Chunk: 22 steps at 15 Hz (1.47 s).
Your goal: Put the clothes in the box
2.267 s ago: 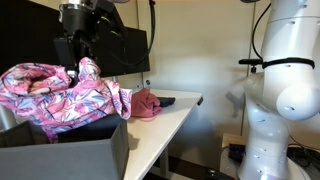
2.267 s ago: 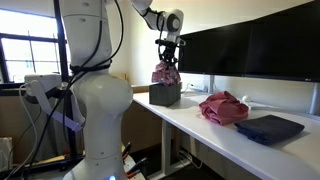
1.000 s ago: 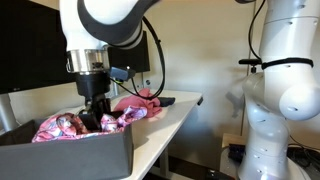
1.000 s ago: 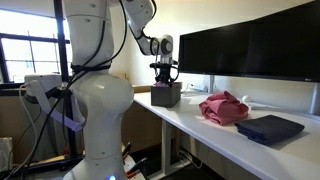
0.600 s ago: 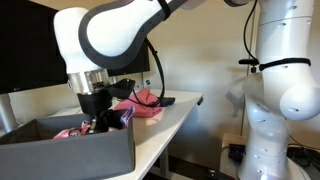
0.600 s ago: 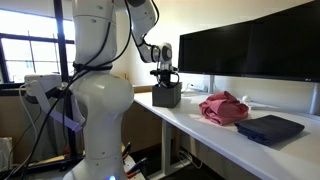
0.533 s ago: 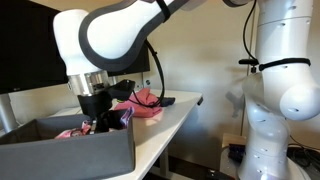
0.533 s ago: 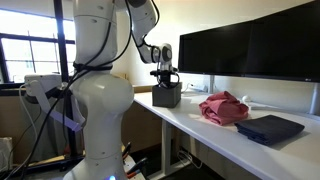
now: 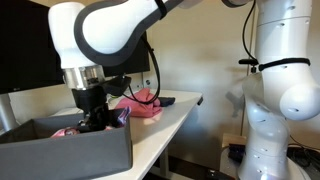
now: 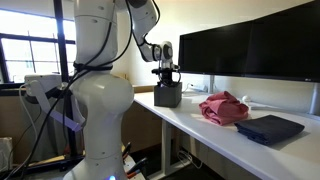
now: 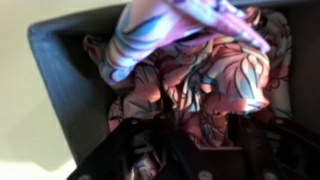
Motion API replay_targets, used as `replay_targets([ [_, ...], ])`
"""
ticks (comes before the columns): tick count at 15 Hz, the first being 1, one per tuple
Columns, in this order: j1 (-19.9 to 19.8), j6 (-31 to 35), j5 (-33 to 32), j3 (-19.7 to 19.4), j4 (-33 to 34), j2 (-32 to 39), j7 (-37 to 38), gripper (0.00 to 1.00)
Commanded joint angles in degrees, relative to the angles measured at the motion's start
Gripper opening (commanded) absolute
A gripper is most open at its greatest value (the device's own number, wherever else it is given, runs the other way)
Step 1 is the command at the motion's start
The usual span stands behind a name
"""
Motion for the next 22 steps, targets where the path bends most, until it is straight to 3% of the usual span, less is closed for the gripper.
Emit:
replay_targets([
  [1,-0.18,0.9,-0.34,-0.23,1.8,-1.46,0.36,0.83],
  [3,-0.22,0.86,-0.02,-0.29,2.76,-1.83,0.04,0.96],
  [5,-0.31,1.16,0.35,-0.36,3.45,-2.3,-0.03,1.0],
  [14,-3.22,5.67,6.07,-4.11,4.49,-9.27,-0.26,1.0],
  [22,-9.74,8.7,4.05,-9.28,2.02,-14.38,1.85,1.0],
])
